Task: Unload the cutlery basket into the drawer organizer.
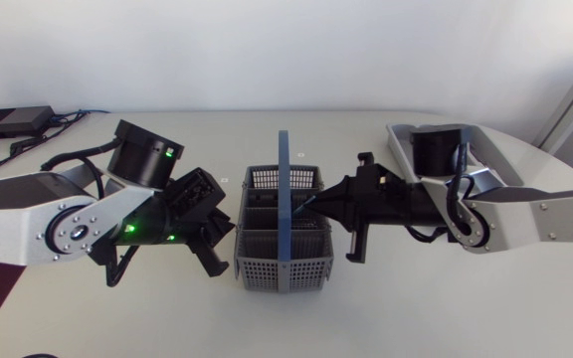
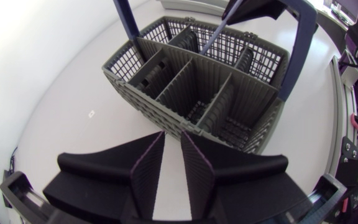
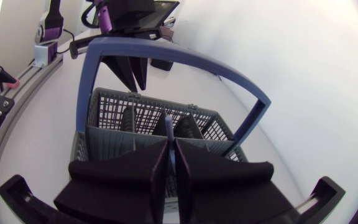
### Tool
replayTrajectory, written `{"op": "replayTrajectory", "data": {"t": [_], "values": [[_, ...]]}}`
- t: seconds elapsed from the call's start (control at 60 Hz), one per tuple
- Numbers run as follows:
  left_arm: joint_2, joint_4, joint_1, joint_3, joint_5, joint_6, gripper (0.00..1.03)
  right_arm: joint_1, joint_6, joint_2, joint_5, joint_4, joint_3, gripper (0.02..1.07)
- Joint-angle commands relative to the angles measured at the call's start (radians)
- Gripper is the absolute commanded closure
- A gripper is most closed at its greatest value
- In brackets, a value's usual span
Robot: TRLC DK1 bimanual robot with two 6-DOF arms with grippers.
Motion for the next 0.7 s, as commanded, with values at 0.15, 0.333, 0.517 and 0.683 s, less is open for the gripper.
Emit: {"op": "replayTrajectory", "data": {"t": [0.15,0.333,0.517,0.683], "values": [[0.027,0.004,-0.016,0.012,-0.004,-0.010,0.80,-0.082,0.125,-0.027,-0.146,-0.131,0.079,0.97],[0.029,0.005,-0.016,0.013,-0.004,-0.010,0.80,-0.133,0.173,-0.101,-0.211,-0.240,0.136,0.97],[0.027,0.005,-0.016,0.013,-0.004,-0.010,0.80,-0.171,0.177,-0.195,-0.212,-0.381,0.199,0.97],[0.024,0.005,-0.018,0.013,-0.004,-0.010,0.80,-0.251,0.194,-0.270,-0.209,-0.541,0.286,0.97]]}}
